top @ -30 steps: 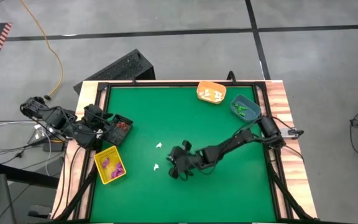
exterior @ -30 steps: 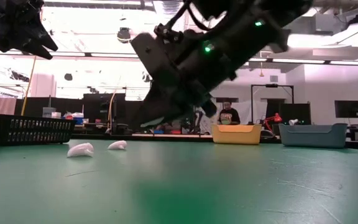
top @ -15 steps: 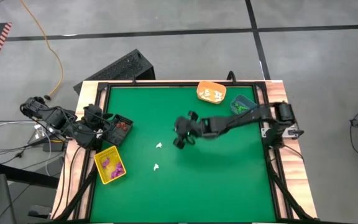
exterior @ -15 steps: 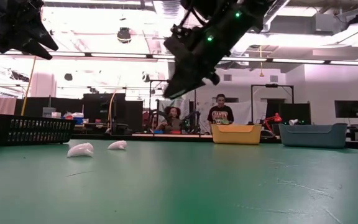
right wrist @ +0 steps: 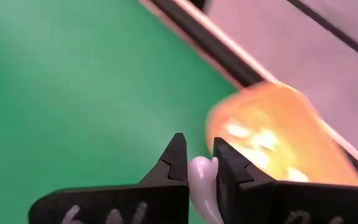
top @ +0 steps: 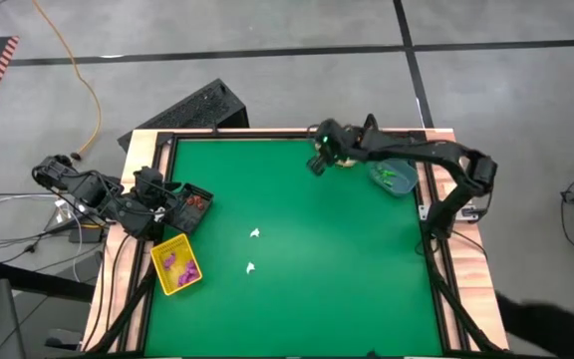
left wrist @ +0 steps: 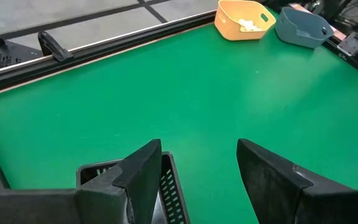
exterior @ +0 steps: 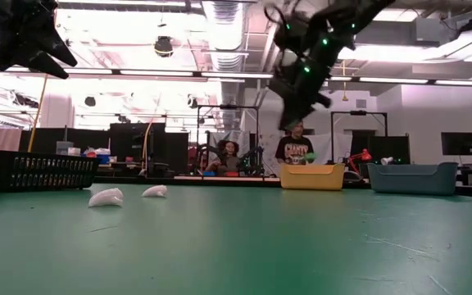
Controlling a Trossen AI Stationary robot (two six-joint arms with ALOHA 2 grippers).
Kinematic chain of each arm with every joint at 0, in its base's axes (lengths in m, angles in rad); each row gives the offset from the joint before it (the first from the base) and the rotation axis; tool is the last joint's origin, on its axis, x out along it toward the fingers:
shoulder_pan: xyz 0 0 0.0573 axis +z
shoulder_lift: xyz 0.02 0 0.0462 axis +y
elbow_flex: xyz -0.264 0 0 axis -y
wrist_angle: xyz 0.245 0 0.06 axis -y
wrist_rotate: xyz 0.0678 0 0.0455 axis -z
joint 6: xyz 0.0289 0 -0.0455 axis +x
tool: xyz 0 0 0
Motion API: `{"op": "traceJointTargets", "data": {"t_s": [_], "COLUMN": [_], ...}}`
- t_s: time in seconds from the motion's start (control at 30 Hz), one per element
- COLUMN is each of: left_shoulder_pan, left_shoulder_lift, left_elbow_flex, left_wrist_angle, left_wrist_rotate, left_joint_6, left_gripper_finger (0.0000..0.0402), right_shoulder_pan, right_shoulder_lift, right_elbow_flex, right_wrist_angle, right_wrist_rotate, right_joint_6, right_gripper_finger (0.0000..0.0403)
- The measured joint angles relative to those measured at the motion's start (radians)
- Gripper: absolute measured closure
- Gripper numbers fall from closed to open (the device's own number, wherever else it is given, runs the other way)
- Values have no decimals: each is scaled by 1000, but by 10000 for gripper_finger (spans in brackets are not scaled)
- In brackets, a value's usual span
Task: Sort Halloween decoration
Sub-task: Put the white ghost toy into the light orange bin
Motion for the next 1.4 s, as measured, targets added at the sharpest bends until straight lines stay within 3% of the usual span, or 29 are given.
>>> {"op": "traceJointTargets", "data": {"t_s": [0.3, 0.7, 1.13, 1.4], "left_shoulder_pan": [0, 0, 0, 0], "left_shoulder_lift": [0, 0, 0, 0], "left_elbow_flex": [0, 0, 0, 0], "left_wrist_angle": [0, 0, 0, 0], "left_wrist_rotate": [0, -43, -44, -44], "left_joint_6": [-8, -26, -26, -26], "left_gripper_finger": [202, 202, 202, 202], "right_shoulder_pan": [-208, -279, -304, -264], "right_shoulder_lift": [19, 111, 112, 111], "right_elbow_flex": [0, 1, 1, 71], "right_wrist_angle": [-114, -142, -126, -103], "right_wrist_rotate": [-79, -117, -84, -121], "right_joint_6": [97, 131, 130, 41], "right_gripper_finger": [365, 358, 244, 219]}}
